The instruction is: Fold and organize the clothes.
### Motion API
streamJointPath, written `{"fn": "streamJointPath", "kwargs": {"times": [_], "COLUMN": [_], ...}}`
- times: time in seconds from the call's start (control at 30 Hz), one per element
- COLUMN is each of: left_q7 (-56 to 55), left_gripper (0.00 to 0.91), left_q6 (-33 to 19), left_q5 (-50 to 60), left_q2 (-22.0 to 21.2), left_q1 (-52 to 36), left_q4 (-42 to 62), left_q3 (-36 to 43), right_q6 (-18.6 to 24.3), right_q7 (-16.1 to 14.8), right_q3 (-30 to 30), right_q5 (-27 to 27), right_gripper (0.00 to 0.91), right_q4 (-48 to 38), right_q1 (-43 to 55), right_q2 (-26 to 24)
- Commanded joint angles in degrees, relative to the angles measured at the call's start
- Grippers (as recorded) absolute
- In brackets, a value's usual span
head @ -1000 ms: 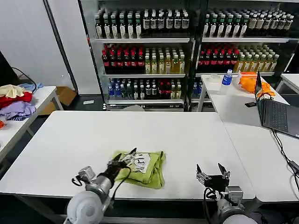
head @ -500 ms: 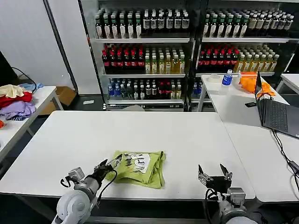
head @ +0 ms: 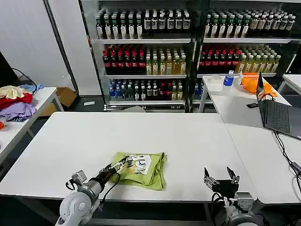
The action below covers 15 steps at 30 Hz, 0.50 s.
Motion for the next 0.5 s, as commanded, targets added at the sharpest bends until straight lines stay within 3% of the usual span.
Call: {"fn": "streamJointPath", "kwargs": {"times": [0.03, 0.07, 0.1, 0.17, 0.5], "left_q7": [3.7, 3.9, 4.0, 4.1, 4.6], "left_gripper": [0.534, 0.413, 0.202, 0.02, 0.02], "left_q6": [0.9, 0.9, 0.7, 0.4, -0.3], "left_q5": [-2.7, -2.8, -3.0, -3.0, -5.0], "left_q2": [-1.1, -1.3, -1.5, -1.6, -1.5], "left_q1": [-0.5, -0.7, -0.8, -1.0, -1.0], "left_q4": [2.8, 3.2, 3.7, 4.3, 5.2], "left_q3": [0.3, 0.4, 0.5, 0.6, -0.1], "right_q6": [0.0, 0.0, 0.0, 0.0, 0.1], "right_q7": [0.0, 0.0, 0.0, 0.0, 0.0], "right_q3": [1.2, 1.2, 1.3, 1.5, 2.1], "right_q5": [0.0, 0.0, 0.0, 0.0, 0.0], "right_gripper": [0.907, 0.907, 0.907, 0.907, 0.907], "right_q4": [1.3, 1.4, 1.6, 1.8, 2.5], "right_q1": [-1.5, -1.6, -1.8, -2.1, -3.0], "right_q2": [-0.1, -0.1, 0.0, 0.0, -0.2]}}
